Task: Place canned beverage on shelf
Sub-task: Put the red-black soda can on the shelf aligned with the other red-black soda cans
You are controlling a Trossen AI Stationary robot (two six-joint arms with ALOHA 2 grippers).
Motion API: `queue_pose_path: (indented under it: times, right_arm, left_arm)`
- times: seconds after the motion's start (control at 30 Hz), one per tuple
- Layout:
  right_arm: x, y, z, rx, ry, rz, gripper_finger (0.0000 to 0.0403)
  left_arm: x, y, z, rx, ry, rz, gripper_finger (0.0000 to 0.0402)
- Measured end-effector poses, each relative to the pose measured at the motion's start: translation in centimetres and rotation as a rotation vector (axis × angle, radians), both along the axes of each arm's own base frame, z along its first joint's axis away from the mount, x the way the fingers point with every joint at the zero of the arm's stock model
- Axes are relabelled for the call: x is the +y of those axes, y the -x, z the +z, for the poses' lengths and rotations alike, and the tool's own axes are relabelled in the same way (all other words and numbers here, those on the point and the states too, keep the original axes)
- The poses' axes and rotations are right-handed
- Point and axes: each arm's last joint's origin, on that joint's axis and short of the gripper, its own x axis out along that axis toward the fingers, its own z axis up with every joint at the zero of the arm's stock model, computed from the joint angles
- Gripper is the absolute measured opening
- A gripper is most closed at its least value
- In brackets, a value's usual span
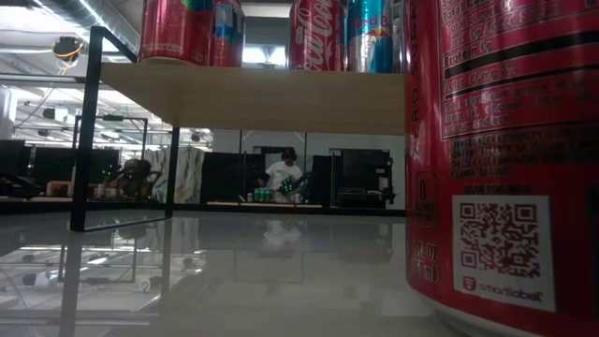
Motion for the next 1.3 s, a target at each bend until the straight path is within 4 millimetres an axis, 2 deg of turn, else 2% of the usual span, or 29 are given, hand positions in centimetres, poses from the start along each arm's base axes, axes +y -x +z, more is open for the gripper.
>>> queue_pose_path:
  times: [0.13,0.27,0.43,0.57,0.73,0.97,1.13,1.3]
  right_arm:
    - [0.4,-0.6,2.5,-0.077,0.098,0.056,0.0392]
    - [-0.1,-1.6,3.3,-0.102,0.177,0.106,0.0392]
    - [-1.5,-3.1,2.7,-0.031,0.204,0.126,0.0392]
    - [-2.5,-3.7,2.1,0.038,0.196,0.09,0.0392]
    - [-2.5,-3.5,1.7,0.078,0.21,0.112,0.0392]
    - [-2.1,-2.9,1.4,0.147,0.125,0.15,0.0392]
    - [-2.4,-2.5,0.7,0.237,0.086,0.104,0.0392]
    - [-2.4,-1.9,-0.3,0.334,0.012,0.102,0.0392]
  left_arm:
    - [-1.0,0.5,-1.4,0.013,0.029,0.013,0.032]
    - [-2.0,1.0,-3.1,-0.028,0.018,0.067,0.032]
    - [-3.2,1.1,-5.7,-0.076,0.057,0.122,0.032]
    - [-4.5,0.3,-8.1,-0.112,0.125,0.128,0.032]
    - [-6.3,-0.9,-10.7,-0.19,0.299,0.122,0.032]
    - [-8.3,-2.0,-14.2,-0.255,0.541,0.042,0.032]
    - [-9.0,-2.7,-17.2,-0.28,0.584,0.04,0.032]
    - [-10.0,-4.2,-19.8,-0.266,0.576,0.05,0.032]
